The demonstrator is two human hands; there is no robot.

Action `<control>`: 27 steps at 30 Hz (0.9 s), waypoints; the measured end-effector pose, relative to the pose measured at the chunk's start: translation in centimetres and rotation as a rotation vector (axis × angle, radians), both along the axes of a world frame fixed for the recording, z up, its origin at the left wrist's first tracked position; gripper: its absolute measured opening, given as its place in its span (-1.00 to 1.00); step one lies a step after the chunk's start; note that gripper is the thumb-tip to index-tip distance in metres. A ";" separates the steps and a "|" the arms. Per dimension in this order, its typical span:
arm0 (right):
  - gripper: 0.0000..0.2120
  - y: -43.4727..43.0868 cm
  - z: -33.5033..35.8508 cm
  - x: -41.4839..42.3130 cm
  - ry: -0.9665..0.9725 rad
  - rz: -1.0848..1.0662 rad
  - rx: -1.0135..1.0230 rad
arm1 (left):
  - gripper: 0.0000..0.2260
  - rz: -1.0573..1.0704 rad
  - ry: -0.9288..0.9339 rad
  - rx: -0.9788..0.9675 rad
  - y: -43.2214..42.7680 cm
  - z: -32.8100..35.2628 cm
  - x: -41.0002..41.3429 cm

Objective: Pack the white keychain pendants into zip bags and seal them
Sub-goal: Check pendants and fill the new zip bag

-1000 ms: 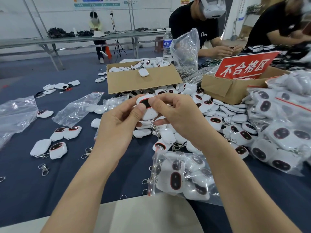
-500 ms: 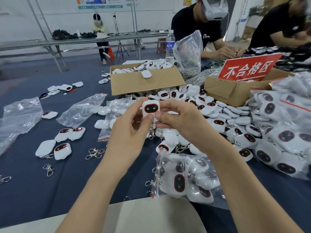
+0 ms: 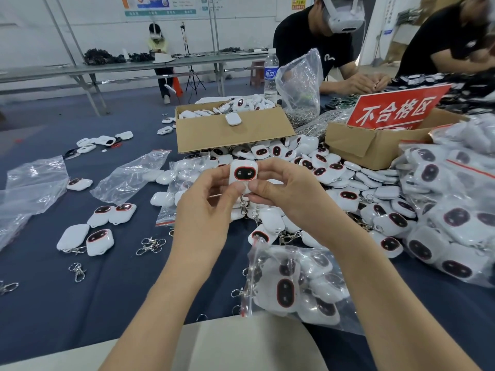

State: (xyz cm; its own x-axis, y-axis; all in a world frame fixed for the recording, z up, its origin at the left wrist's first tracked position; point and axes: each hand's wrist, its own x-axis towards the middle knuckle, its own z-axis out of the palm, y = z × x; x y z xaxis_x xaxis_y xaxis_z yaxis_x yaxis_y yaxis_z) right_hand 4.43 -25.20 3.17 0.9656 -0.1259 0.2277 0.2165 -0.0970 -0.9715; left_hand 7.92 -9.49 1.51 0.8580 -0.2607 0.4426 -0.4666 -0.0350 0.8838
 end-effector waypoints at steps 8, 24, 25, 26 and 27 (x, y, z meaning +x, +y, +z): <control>-0.90 0.6 -0.1 -0.1 -0.140 0.065 -0.009 | -0.95 0.220 -0.386 0.275 0.8 0.1 0.0; -0.59 1.4 -0.8 0.2 -0.071 0.172 0.228 | -0.77 -0.145 0.158 -0.046 2.3 1.1 1.5; -0.61 1.4 -0.8 0.2 -0.074 0.171 0.231 | -0.77 -0.143 0.159 -0.054 2.3 1.1 1.5; -0.63 1.5 -0.8 0.2 -0.078 0.174 0.243 | -0.77 -0.137 0.156 -0.060 2.3 1.2 1.5; -0.66 1.5 -0.8 0.1 -0.081 0.182 0.273 | -0.76 -0.130 0.149 -0.063 2.2 1.3 1.5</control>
State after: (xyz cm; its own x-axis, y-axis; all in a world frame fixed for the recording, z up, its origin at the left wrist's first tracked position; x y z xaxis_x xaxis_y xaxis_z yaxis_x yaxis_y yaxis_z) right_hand 4.58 -23.67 2.41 0.9580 -0.0203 0.2860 0.2837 0.2116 -0.9353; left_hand 9.40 -7.25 2.76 0.8760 -0.3495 0.3325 -0.3278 0.0743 0.9418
